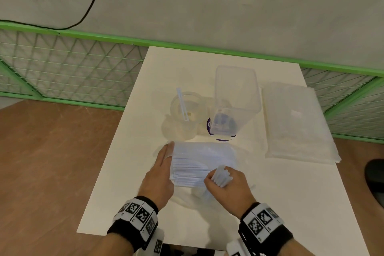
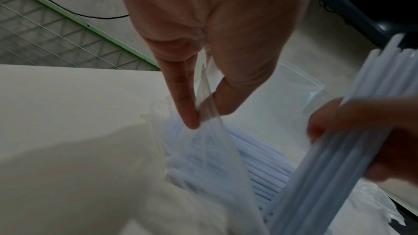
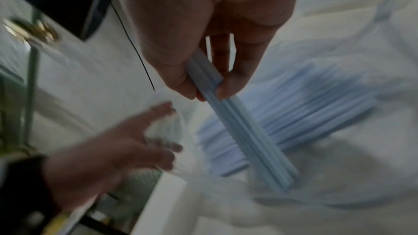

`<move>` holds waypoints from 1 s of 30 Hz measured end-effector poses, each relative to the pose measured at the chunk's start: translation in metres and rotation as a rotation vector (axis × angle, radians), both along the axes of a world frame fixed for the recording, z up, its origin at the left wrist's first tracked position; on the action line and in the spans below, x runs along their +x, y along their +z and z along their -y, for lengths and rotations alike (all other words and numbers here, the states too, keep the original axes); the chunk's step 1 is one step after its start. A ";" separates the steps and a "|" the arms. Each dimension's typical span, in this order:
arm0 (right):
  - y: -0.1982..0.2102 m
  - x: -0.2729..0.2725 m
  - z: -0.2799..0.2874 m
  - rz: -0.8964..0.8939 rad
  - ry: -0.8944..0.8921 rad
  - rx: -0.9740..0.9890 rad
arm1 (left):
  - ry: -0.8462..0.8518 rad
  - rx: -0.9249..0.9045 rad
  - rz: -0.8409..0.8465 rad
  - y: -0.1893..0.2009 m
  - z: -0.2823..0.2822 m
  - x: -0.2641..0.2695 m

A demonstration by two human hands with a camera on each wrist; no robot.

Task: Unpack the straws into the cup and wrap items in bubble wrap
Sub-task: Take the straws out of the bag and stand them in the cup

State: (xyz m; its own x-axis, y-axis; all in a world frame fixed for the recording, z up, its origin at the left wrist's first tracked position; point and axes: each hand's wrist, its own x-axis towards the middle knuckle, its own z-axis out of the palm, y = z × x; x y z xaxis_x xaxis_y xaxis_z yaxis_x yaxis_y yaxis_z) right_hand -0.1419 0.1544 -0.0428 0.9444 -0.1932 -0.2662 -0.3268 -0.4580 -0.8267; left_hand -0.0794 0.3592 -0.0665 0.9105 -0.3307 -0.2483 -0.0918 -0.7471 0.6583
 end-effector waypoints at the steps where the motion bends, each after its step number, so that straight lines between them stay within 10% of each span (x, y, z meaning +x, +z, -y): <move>1: -0.001 0.001 -0.001 -0.027 0.023 0.001 | -0.002 0.000 -0.009 0.001 0.001 0.000; 12: 0.171 0.129 0.011 0.390 0.031 -0.157 | 0.015 0.053 -0.069 0.005 -0.002 0.000; 22: 0.126 0.208 -0.006 0.058 0.197 -0.458 | 0.007 0.069 -0.072 0.010 -0.001 -0.002; 30: 0.144 0.103 -0.020 0.527 0.269 -0.360 | 0.005 0.074 -0.091 0.014 0.001 -0.004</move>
State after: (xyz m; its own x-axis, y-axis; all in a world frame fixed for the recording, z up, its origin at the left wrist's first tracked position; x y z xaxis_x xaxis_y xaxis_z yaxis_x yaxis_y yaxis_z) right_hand -0.0389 0.1739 0.1013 0.9575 0.0756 0.2782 0.2404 -0.7424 -0.6253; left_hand -0.0830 0.3584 -0.0525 0.8846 -0.3039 -0.3536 -0.0304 -0.7943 0.6067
